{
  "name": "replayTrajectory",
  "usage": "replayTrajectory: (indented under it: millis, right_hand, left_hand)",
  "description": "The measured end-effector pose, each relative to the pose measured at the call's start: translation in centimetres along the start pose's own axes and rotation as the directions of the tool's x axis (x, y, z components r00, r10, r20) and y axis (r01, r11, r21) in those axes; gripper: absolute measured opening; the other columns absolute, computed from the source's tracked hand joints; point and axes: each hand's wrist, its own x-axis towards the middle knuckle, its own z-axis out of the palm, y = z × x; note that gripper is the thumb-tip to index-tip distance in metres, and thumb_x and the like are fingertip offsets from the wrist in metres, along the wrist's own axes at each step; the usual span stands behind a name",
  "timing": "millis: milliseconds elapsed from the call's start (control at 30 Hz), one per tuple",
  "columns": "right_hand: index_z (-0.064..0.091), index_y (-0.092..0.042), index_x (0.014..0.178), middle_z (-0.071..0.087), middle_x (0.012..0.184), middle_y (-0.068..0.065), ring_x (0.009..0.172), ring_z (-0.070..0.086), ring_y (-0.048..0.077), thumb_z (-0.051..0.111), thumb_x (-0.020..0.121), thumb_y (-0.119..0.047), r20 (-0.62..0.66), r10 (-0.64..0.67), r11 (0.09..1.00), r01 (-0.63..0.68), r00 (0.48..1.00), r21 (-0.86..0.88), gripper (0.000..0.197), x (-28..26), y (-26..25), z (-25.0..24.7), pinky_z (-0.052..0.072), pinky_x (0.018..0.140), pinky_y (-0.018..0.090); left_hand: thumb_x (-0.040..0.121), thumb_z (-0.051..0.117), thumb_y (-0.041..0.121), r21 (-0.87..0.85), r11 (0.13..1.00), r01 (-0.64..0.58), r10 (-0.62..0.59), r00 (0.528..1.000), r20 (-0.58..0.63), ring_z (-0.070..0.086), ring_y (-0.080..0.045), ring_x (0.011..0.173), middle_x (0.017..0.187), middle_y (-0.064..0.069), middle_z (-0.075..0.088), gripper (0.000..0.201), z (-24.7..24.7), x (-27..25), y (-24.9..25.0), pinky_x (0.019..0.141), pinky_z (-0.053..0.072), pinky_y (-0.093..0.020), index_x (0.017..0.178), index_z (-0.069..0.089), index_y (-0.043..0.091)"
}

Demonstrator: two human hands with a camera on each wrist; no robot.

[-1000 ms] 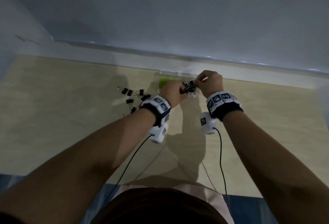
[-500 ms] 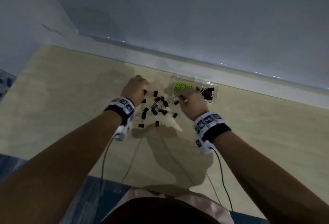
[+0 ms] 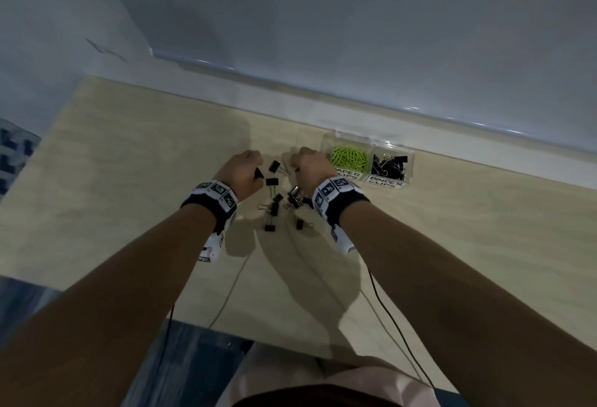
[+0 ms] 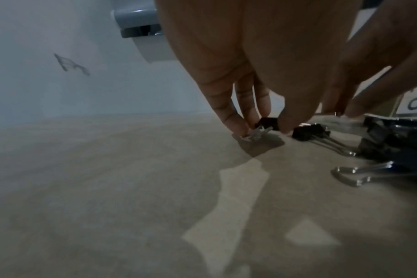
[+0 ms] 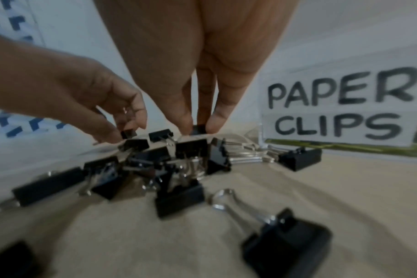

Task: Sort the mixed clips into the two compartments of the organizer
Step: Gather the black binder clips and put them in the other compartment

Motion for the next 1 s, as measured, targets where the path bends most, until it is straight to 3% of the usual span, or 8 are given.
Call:
replayTrajectory:
  millis: [67, 167, 267, 367, 567, 733, 867, 1000]
  right_hand:
    - [0.058, -0.008, 0.112, 0.054, 0.112, 0.013, 0.100, 0.054, 0.030, 0.048, 0.086, -0.004, -0.089, 0.037, 0.996, -0.029, 0.995, 0.087, 0.029, -0.4, 0.7, 0.3, 0.048, 0.087, 0.038]
    - [0.059, -0.014, 0.115, 0.057, 0.104, 0.015, 0.093, 0.055, 0.032, 0.050, 0.087, -0.013, -0.157, -0.009, 0.994, 0.026, 0.988, 0.103, 0.029, -1.6, 0.9, 1.1, 0.051, 0.079, 0.039]
    - [0.057, -0.015, 0.119, 0.053, 0.109, 0.016, 0.099, 0.050, 0.035, 0.050, 0.086, -0.011, -0.041, -0.057, 0.997, 0.054, 0.998, -0.061, 0.033, -2.2, 0.4, 2.5, 0.046, 0.086, 0.041]
    - [0.049, -0.013, 0.123, 0.046, 0.118, 0.015, 0.108, 0.045, 0.038, 0.058, 0.074, -0.006, 0.088, -0.004, 0.985, 0.019, 0.996, -0.173, 0.051, -1.9, 0.4, 3.8, 0.045, 0.091, 0.046]
    - [0.048, -0.012, 0.122, 0.047, 0.123, 0.016, 0.116, 0.046, 0.034, 0.056, 0.082, -0.005, 0.077, -0.005, 0.991, 0.015, 0.997, -0.130, 0.042, -2.5, 0.2, 2.2, 0.035, 0.100, 0.041]
    - [0.045, -0.009, 0.126, 0.047, 0.132, 0.018, 0.120, 0.045, 0.033, 0.057, 0.082, -0.007, 0.124, 0.000, 0.985, 0.021, 0.992, -0.170, 0.046, -3.1, 0.1, 1.6, 0.021, 0.112, 0.046]
    - [0.053, -0.006, 0.117, 0.053, 0.123, 0.016, 0.115, 0.049, 0.032, 0.055, 0.082, 0.003, 0.109, 0.032, 0.989, -0.016, 0.993, -0.146, 0.036, -3.6, 0.1, 0.8, 0.035, 0.102, 0.039]
    - [0.053, -0.004, 0.119, 0.052, 0.120, 0.016, 0.111, 0.051, 0.034, 0.052, 0.083, 0.005, 0.111, 0.027, 0.992, -0.013, 0.993, -0.122, 0.037, -4.2, -0.1, 0.4, 0.042, 0.093, 0.038]
  left_hand:
    - [0.088, 0.054, 0.016, -0.091, 0.995, 0.043, -0.047, 0.998, -0.047, 0.057, -0.032, 0.096, 0.120, -0.016, 0.048, 0.041, -0.1, 0.1, 0.4, 0.083, 0.046, -0.037, 0.127, 0.046, 0.007]
    - [0.091, 0.051, 0.016, -0.152, 0.987, 0.051, -0.059, 0.997, -0.050, 0.056, -0.031, 0.094, 0.118, -0.015, 0.045, 0.043, 0.0, 1.3, 1.7, 0.090, 0.048, -0.038, 0.134, 0.048, 0.016]
    - [0.091, 0.051, 0.015, -0.114, 0.992, 0.049, -0.050, 0.999, -0.008, 0.054, -0.036, 0.099, 0.118, -0.018, 0.044, 0.034, 0.3, 2.3, 3.0, 0.094, 0.046, -0.038, 0.125, 0.059, 0.010]
    - [0.089, 0.056, 0.015, -0.020, 0.999, 0.041, -0.040, 0.999, 0.012, 0.055, -0.036, 0.099, 0.118, -0.019, 0.045, 0.031, 0.6, 2.4, 3.6, 0.091, 0.047, -0.039, 0.118, 0.062, 0.005]
    - [0.086, 0.061, 0.015, 0.047, 0.998, 0.038, -0.038, 0.999, -0.005, 0.056, -0.036, 0.098, 0.110, -0.018, 0.054, 0.023, 0.5, 2.0, 4.0, 0.085, 0.048, -0.041, 0.104, 0.062, 0.001]
    - [0.085, 0.058, 0.010, 0.020, 1.000, 0.012, -0.011, 0.999, -0.051, 0.058, -0.036, 0.091, 0.098, -0.019, 0.062, 0.014, 0.1, 1.3, 3.8, 0.077, 0.048, -0.041, 0.094, 0.062, -0.001]
    - [0.086, 0.058, 0.009, -0.078, 0.997, 0.026, -0.033, 0.996, -0.082, 0.061, -0.034, 0.081, 0.088, -0.018, 0.065, 0.009, -0.4, 0.5, 3.0, 0.069, 0.048, -0.038, 0.088, 0.061, 0.000]
    - [0.086, 0.063, 0.014, -0.204, 0.977, 0.059, -0.086, 0.989, -0.123, 0.062, -0.028, 0.078, 0.086, -0.013, 0.067, 0.009, -0.8, 0.0, 2.9, 0.071, 0.052, -0.038, 0.087, 0.061, 0.005]
